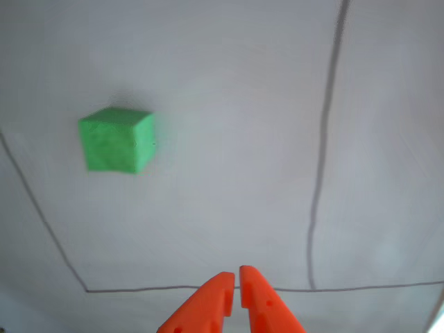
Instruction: Grasp the colored block, Place it on the black dot, and then return the arm to the default position.
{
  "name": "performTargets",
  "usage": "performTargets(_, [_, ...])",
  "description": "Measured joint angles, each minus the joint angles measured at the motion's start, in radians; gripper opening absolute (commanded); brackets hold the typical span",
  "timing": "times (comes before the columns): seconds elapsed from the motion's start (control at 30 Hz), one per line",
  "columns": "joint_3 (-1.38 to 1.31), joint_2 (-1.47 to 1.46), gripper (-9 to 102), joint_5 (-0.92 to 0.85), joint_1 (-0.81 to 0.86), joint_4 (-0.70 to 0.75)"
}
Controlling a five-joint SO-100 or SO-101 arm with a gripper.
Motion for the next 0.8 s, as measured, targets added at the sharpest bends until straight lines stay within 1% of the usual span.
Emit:
performTargets(0.3, [0.609, 0.531, 0, -0.057, -0.011, -0.135])
performTargets(0.47, [0.991, 0.956, 0, -0.077, -0.037, -0.229])
performTargets(0.63, [1.216, 1.336, 0, -0.106, -0.005, -0.241])
performTargets(0.8, [1.331, 1.572, 0, -0.138, -0.037, -0.241])
